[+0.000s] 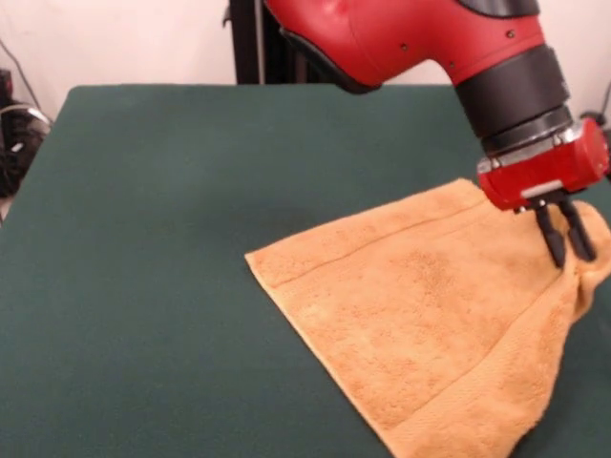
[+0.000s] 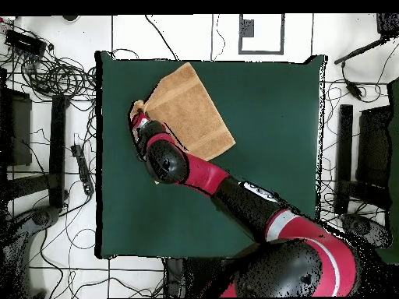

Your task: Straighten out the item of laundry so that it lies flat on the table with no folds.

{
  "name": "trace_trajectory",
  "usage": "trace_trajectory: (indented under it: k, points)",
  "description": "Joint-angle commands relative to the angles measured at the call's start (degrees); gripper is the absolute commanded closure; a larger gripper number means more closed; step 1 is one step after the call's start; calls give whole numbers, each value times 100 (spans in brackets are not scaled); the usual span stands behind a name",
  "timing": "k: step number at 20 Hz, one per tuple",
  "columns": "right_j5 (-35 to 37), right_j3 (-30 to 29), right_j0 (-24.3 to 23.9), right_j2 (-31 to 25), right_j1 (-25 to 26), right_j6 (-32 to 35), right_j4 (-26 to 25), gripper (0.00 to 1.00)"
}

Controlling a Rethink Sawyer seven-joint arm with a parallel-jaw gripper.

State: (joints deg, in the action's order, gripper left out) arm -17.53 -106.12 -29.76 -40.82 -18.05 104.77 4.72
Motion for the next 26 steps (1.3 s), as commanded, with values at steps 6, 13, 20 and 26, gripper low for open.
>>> trace_trajectory:
  k: [6, 13, 20, 26]
  points:
    - [1183, -382, 89, -18, -95, 897, 100, 0]
    - [1176, -403, 154, 265, -276, 868, 41, 0]
    - [1313, -1037, 169, 723, -1116, 1113, 289, 0]
    - [1865, -808, 1040, 2814, -1600, 607, 529, 0]
